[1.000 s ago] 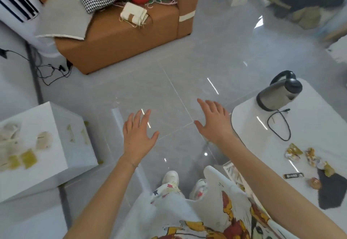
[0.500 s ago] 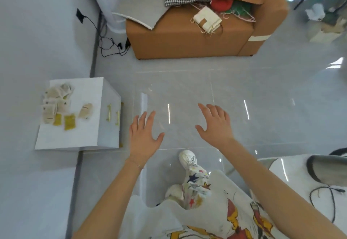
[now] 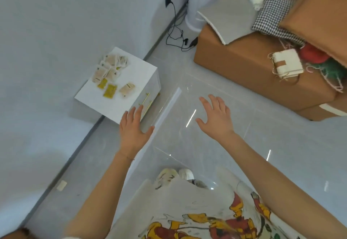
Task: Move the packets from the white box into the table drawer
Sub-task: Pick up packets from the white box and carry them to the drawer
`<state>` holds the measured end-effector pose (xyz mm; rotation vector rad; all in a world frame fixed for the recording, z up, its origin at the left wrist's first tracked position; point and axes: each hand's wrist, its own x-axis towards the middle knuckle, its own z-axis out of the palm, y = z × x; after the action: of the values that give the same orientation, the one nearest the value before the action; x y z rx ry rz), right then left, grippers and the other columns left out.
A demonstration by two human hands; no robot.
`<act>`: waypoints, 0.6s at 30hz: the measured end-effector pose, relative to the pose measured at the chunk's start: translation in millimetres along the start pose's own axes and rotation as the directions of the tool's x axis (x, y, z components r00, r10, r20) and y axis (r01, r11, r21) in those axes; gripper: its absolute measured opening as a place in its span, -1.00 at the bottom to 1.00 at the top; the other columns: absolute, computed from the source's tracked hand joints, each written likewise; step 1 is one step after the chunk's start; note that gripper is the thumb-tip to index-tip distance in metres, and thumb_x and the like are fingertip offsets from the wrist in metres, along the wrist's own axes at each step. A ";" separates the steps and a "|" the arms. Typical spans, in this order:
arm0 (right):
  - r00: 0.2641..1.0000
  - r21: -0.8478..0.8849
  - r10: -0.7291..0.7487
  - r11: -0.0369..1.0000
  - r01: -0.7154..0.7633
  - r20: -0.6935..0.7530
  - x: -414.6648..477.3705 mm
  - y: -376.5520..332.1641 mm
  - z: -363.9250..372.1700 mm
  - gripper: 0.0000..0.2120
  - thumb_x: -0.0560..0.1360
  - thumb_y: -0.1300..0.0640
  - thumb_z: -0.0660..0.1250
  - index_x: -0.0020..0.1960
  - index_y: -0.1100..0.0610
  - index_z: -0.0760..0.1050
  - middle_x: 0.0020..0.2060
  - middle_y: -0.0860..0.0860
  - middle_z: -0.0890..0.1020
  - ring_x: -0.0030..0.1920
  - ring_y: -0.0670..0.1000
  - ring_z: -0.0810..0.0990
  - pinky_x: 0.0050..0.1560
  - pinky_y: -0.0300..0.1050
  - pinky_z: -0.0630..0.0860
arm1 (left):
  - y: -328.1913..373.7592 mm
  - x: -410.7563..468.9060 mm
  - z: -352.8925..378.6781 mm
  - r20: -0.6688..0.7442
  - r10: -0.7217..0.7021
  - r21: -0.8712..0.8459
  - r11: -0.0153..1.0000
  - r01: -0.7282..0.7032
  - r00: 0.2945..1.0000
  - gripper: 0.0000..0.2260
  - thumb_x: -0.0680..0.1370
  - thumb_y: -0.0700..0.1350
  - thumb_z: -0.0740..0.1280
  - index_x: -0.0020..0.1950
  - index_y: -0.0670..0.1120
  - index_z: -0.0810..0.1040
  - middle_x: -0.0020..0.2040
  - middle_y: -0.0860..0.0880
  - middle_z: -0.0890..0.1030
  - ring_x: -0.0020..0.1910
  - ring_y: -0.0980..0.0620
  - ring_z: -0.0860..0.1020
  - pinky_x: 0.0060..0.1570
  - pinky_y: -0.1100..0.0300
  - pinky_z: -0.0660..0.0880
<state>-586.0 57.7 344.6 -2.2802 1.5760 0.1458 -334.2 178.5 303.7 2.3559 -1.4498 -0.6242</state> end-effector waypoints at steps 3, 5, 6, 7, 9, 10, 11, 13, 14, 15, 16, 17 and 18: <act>0.998 -0.006 -0.064 0.998 0.064 0.028 36.0 -15.2 -3.8 -0.29 0.53 -0.13 0.24 0.56 -0.04 -0.01 0.55 0.05 -0.03 0.54 0.14 -0.09 0.48 0.09 -0.01 | -15.2 5.9 -7.4 -0.051 -0.092 -0.033 0.995 0.091 0.994 -0.30 0.51 0.18 0.34 0.57 0.05 0.12 0.56 -0.09 0.16 0.55 -0.18 0.06 0.50 -0.08 0.00; 0.993 -0.023 -0.106 0.994 0.108 0.059 61.1 -28.4 -4.3 -0.29 0.53 -0.14 0.23 0.56 -0.05 -0.03 0.56 0.05 -0.05 0.54 0.14 -0.11 0.48 0.09 0.00 | -26.2 14.1 -11.4 -0.064 -0.158 -0.056 0.986 0.154 0.985 -0.30 0.52 0.15 0.35 0.57 0.06 0.11 0.57 -0.07 0.15 0.55 -0.15 0.05 0.50 -0.08 0.01; 0.989 -0.035 -0.127 0.991 0.129 0.074 74.5 -36.1 -3.8 -0.29 0.53 -0.13 0.23 0.56 -0.05 -0.04 0.56 0.05 -0.05 0.54 0.14 -0.11 0.48 0.09 0.00 | -32.2 20.2 -13.3 -0.071 -0.183 -0.065 0.982 0.179 0.980 -0.30 0.52 0.14 0.35 0.57 0.06 0.11 0.57 -0.07 0.15 0.55 -0.15 0.05 0.50 -0.08 0.02; 0.986 -0.044 -0.147 0.988 0.151 0.085 88.4 -44.3 -3.2 -0.29 0.54 -0.13 0.23 0.56 -0.05 -0.03 0.56 0.06 -0.04 0.54 0.14 -0.11 0.48 0.09 0.00 | -38.8 27.4 -15.0 -0.080 -0.205 -0.069 0.977 0.200 0.975 -0.30 0.52 0.14 0.36 0.57 0.06 0.11 0.56 -0.07 0.16 0.55 -0.14 0.06 0.50 -0.09 0.03; 0.977 -0.058 -0.186 0.979 0.193 0.106 118.6 -61.2 -0.6 -0.30 0.53 -0.12 0.23 0.56 -0.05 -0.03 0.56 0.05 -0.03 0.54 0.14 -0.10 0.48 0.09 0.01 | -54.2 45.5 -17.4 -0.094 -0.244 -0.073 0.969 0.237 0.965 -0.30 0.51 0.14 0.36 0.57 0.06 0.11 0.56 -0.08 0.16 0.55 -0.14 0.07 0.50 -0.11 0.05; 0.972 -0.070 -0.205 0.974 0.214 0.116 134.6 -69.5 1.5 -0.30 0.53 -0.12 0.23 0.56 -0.05 -0.03 0.56 0.05 -0.03 0.54 0.14 -0.10 0.47 0.09 0.02 | -62.0 56.1 -18.7 -0.097 -0.264 -0.079 0.963 0.257 0.960 -0.30 0.51 0.14 0.36 0.57 0.06 0.11 0.56 -0.08 0.16 0.55 -0.14 0.07 0.50 -0.11 0.05; 0.967 -0.085 -0.222 0.969 0.233 0.126 150.2 -77.4 3.5 -0.30 0.53 -0.13 0.22 0.56 -0.05 -0.03 0.56 0.05 -0.03 0.54 0.14 -0.10 0.47 0.09 0.02 | -68.9 67.2 -20.7 -0.100 -0.284 -0.088 0.957 0.276 0.954 -0.30 0.52 0.14 0.35 0.57 0.06 0.10 0.57 -0.08 0.15 0.55 -0.15 0.06 0.49 -0.12 0.04; 0.960 -0.103 -0.241 0.961 0.257 0.145 180.8 -93.8 4.4 -0.30 0.54 -0.14 0.21 0.56 -0.05 -0.03 0.56 0.04 -0.03 0.54 0.14 -0.10 0.48 0.09 0.03 | -81.4 90.9 -26.3 -0.100 -0.322 -0.106 0.944 0.311 0.942 -0.30 0.52 0.14 0.35 0.57 0.05 0.11 0.57 -0.08 0.14 0.55 -0.15 0.05 0.49 -0.12 0.02; 0.956 -0.104 -0.247 0.959 0.265 0.155 194.7 -101.7 4.0 -0.30 0.54 -0.15 0.21 0.56 -0.06 -0.04 0.56 0.04 -0.03 0.54 0.14 -0.11 0.48 0.09 0.02 | -86.4 101.6 -30.6 -0.102 -0.336 -0.113 0.939 0.325 0.936 -0.30 0.52 0.13 0.35 0.57 0.04 0.11 0.57 -0.08 0.14 0.55 -0.16 0.05 0.49 -0.12 0.02; 0.953 -0.100 -0.254 0.957 0.272 0.163 207.5 -109.4 2.2 -0.30 0.54 -0.14 0.22 0.56 -0.06 -0.04 0.56 0.05 -0.04 0.54 0.13 -0.11 0.48 0.09 0.02 | -91.2 112.0 -34.8 -0.104 -0.348 -0.117 0.935 0.336 0.932 -0.30 0.52 0.13 0.36 0.57 0.03 0.12 0.57 -0.09 0.15 0.55 -0.17 0.05 0.50 -0.13 0.02; 0.950 -0.094 -0.261 0.956 0.279 0.170 219.8 -116.7 0.6 -0.30 0.54 -0.14 0.22 0.56 -0.05 -0.03 0.56 0.05 -0.03 0.54 0.14 -0.11 0.48 0.10 0.01 | -96.5 121.8 -38.3 -0.105 -0.355 -0.117 0.932 0.343 0.929 -0.30 0.52 0.13 0.36 0.57 0.02 0.13 0.56 -0.10 0.16 0.55 -0.18 0.06 0.50 -0.13 0.03; 0.948 -0.090 -0.267 0.954 0.285 0.175 231.4 -123.5 -1.3 -0.30 0.54 -0.13 0.23 0.56 -0.04 -0.02 0.55 0.06 -0.02 0.54 0.14 -0.10 0.47 0.10 0.02 | -101.1 130.7 -42.7 -0.109 -0.360 -0.118 0.930 0.348 0.926 -0.30 0.52 0.15 0.35 0.57 0.01 0.14 0.56 -0.11 0.17 0.54 -0.19 0.08 0.49 -0.15 0.05; 0.945 -0.087 -0.274 0.952 0.292 0.177 242.9 -130.6 -2.9 -0.30 0.53 -0.12 0.25 0.56 -0.04 0.00 0.55 0.07 -0.01 0.54 0.14 -0.08 0.47 0.10 0.04 | -106.0 139.3 -46.9 -0.114 -0.365 -0.123 0.928 0.351 0.924 -0.30 0.51 0.17 0.34 0.56 0.00 0.15 0.55 -0.12 0.19 0.53 -0.20 0.10 0.48 -0.16 0.07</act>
<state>-375.9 -117.3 308.5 -2.4818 1.1711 0.3428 -174.3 102.0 265.8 2.5464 -0.9124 -0.5946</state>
